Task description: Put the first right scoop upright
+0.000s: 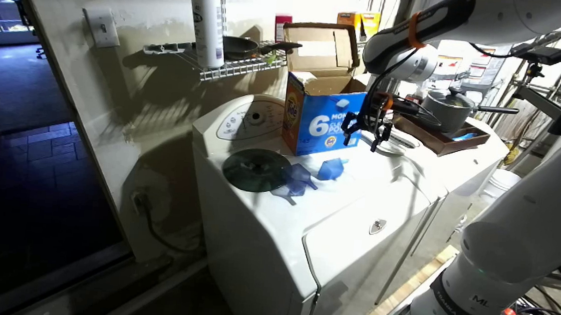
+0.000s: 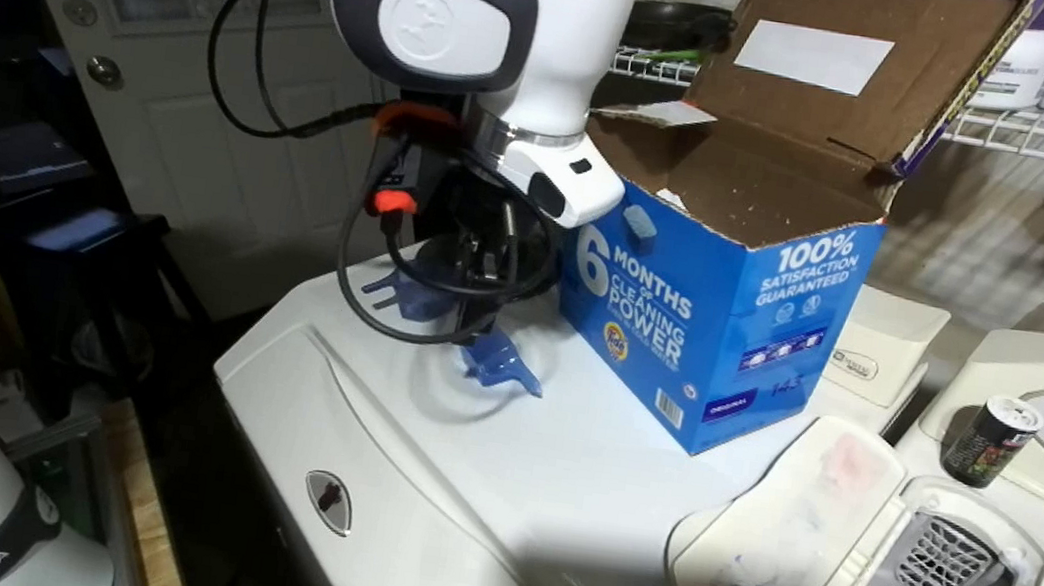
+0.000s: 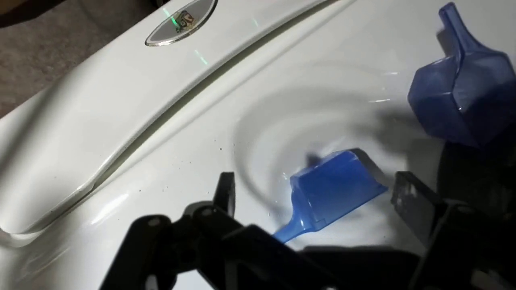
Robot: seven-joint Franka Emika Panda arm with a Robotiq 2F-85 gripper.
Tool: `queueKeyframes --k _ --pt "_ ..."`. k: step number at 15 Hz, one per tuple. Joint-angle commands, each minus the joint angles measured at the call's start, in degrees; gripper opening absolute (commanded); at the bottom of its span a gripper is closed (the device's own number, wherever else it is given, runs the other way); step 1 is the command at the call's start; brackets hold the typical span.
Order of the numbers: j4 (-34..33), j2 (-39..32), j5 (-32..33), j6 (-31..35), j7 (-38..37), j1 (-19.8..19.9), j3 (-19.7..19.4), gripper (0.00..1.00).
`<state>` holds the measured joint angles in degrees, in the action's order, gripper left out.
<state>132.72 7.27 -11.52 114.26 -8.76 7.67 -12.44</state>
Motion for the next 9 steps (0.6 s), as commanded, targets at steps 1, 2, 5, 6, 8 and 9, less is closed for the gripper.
queueKeyframes --k 1,2,5,6,8,9 --pt "-4.6 -5.4 3.4 0.1 -8.1 0.6 2.5 1.00" --pt "-5.3 -6.5 4.1 0.0 -9.4 0.5 2.7 1.00" --pt "-7.0 -9.3 6.6 -0.3 -13.2 0.2 3.3 1.00" --pt "-7.4 -10.1 7.2 -0.4 -13.7 0.2 3.3 1.00" --pt "-8.0 -11.6 8.4 -0.1 -14.5 -0.1 3.4 1.00" --pt "-8.1 -12.1 8.7 0.7 -14.4 -0.2 3.4 1.00"
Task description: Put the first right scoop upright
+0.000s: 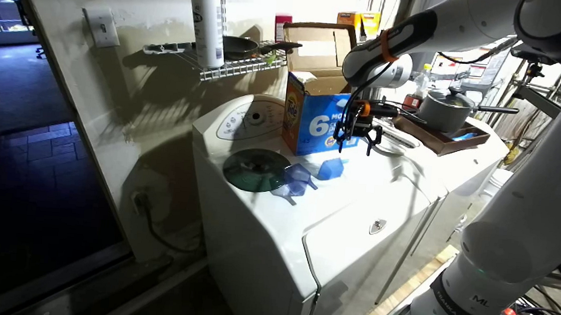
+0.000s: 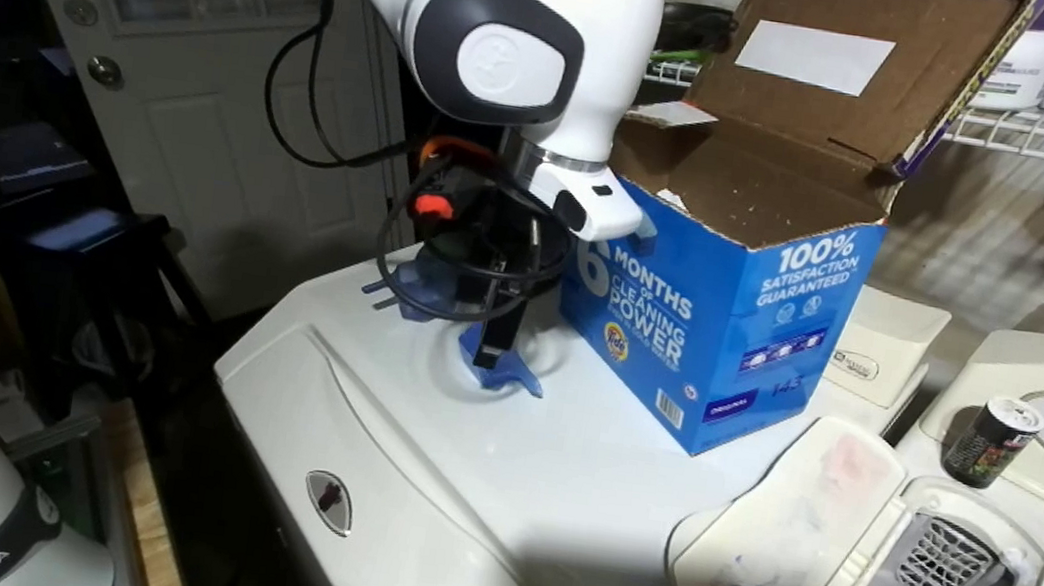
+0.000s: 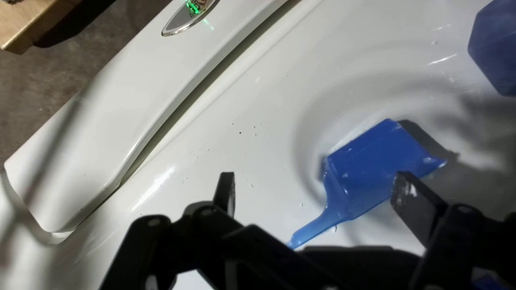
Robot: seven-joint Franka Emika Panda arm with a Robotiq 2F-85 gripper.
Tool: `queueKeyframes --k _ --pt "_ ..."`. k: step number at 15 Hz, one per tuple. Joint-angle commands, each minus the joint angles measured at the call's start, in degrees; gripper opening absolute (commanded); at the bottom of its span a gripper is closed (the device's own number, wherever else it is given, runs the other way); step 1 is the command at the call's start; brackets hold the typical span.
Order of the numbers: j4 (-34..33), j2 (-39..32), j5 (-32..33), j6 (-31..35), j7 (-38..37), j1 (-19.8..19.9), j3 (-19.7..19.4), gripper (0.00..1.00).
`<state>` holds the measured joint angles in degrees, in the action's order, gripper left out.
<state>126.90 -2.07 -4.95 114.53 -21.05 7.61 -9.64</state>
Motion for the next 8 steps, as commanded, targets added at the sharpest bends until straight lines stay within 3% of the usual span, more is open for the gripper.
queueKeyframes --k 1,8 --pt "-2.5 -3.2 1.9 0.2 -1.7 -0.2 0.6 1.00" --pt "-4.3 -6.0 2.3 1.4 -4.6 -1.0 0.9 1.00"
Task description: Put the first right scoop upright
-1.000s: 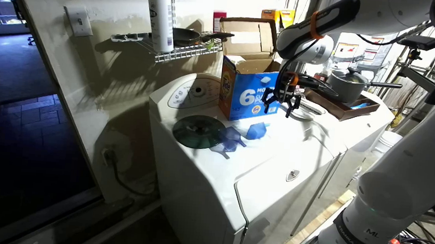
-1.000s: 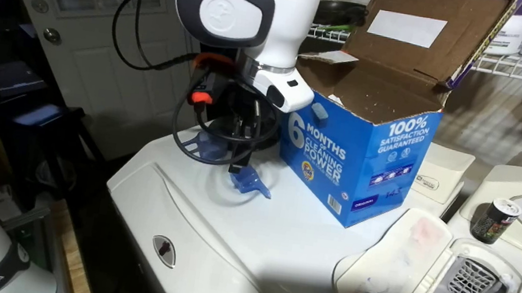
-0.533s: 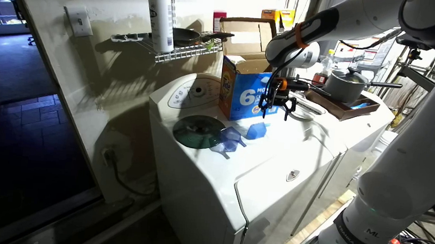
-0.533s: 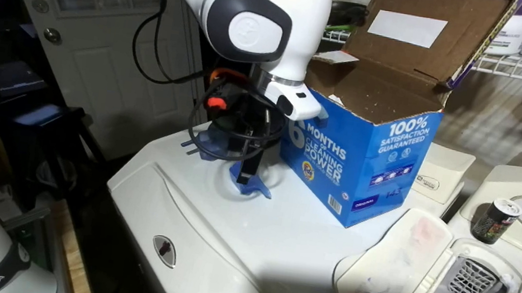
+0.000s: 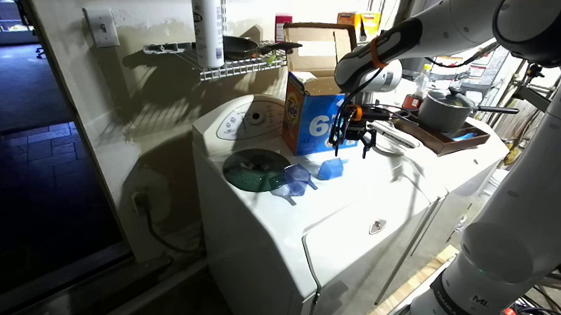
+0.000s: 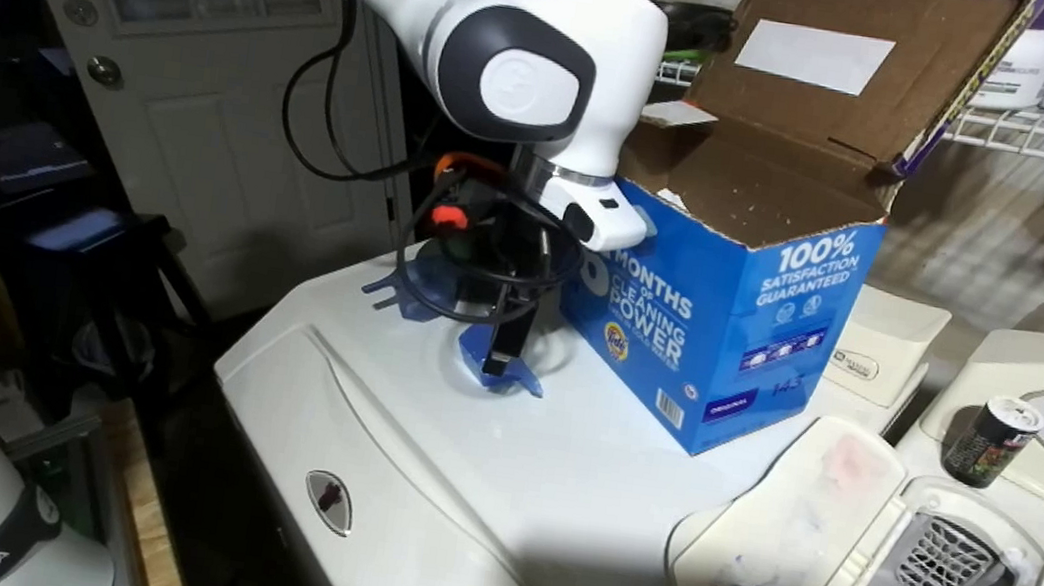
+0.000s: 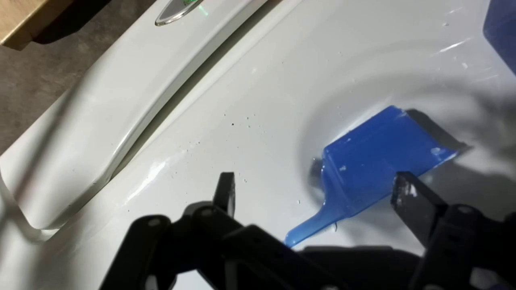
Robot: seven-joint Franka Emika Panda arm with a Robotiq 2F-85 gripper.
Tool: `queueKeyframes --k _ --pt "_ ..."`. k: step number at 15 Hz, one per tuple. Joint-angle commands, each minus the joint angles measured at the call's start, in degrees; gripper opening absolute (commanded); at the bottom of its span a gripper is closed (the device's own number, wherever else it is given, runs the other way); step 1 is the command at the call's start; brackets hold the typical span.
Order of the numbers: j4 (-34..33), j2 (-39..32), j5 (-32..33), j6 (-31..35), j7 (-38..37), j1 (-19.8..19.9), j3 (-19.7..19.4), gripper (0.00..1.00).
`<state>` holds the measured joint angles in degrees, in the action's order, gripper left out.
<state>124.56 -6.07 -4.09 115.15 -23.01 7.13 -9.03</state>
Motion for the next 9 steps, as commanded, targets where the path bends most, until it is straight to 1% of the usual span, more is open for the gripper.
queueKeyframes --k 1,6,8,9 --pt "-2.3 -2.4 1.3 1.1 -2.7 -0.5 0.2 1.00" --pt "-3.4 -4.2 0.5 1.6 -2.8 -0.7 0.2 1.00" --pt "-3.8 -4.8 0.2 1.1 -2.6 -0.9 0.3 0.91" --pt "-3.9 -5.1 0.1 1.1 -2.6 -1.0 0.3 0.88"
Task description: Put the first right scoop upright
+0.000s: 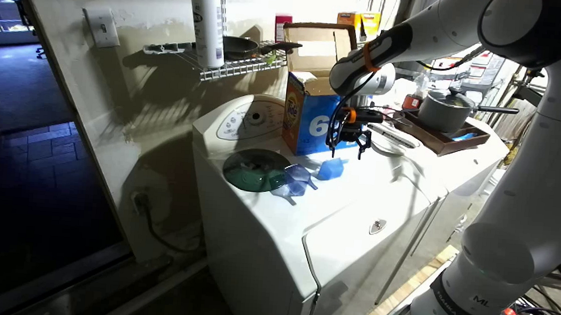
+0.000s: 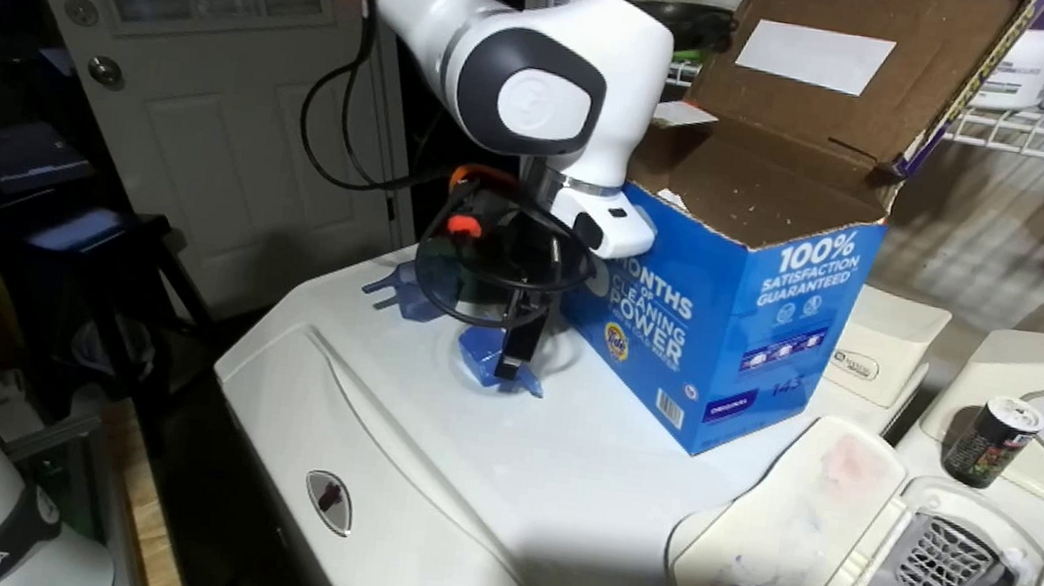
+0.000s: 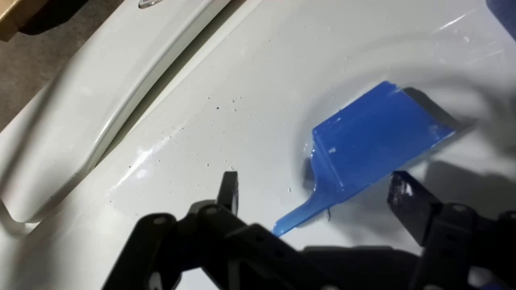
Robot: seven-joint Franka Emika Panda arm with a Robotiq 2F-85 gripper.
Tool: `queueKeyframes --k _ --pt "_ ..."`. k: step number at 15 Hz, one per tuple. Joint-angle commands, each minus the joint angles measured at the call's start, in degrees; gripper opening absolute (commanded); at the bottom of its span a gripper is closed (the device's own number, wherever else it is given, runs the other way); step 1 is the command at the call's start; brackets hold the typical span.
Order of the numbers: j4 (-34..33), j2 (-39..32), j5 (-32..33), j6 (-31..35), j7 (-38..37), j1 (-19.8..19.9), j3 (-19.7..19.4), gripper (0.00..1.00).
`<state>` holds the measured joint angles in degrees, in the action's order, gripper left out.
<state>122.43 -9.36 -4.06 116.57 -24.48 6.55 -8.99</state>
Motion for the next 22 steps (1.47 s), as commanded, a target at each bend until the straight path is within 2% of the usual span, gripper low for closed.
queueKeyframes --k 1,3,6,7,8,9,10,11,12,13,17,21,22 --pt "-2.0 -2.1 0.0 -0.5 -1.0 -0.5 0.3 0.89" --pt "-2.5 -2.7 -0.2 -0.5 -0.9 -0.6 0.3 0.92" --pt "-3.1 -3.5 -0.5 -0.9 -1.0 -0.6 0.3 0.86" --pt "-3.4 -3.8 -0.6 -1.0 -1.1 -0.6 0.3 0.88" --pt "-3.6 -4.0 -0.8 -1.1 -1.1 -0.6 0.2 0.85" --pt "-3.8 -4.2 -0.9 -1.3 -1.2 -0.6 0.2 0.78" --pt "-3.9 -4.4 -1.1 -1.4 -1.2 -0.6 0.2 0.61" --pt "-4.0 -4.5 -1.4 -1.6 -1.2 -0.6 0.2 0.57" --pt "-4.1 -4.6 -1.7 -1.5 -1.3 -0.5 0.2 0.57" --pt "-4.1 -4.6 -1.9 -1.4 -1.4 -0.5 0.2 0.48" --pt "-4.3 -4.6 -2.3 -1.1 -1.6 -0.5 0.1 0.36" --pt "-3.9 -4.2 -1.9 -0.7 -1.2 -0.6 0.2 0.37" --pt "-3.8 -4.1 -1.9 -0.6 -1.1 -0.7 0.3 0.33"
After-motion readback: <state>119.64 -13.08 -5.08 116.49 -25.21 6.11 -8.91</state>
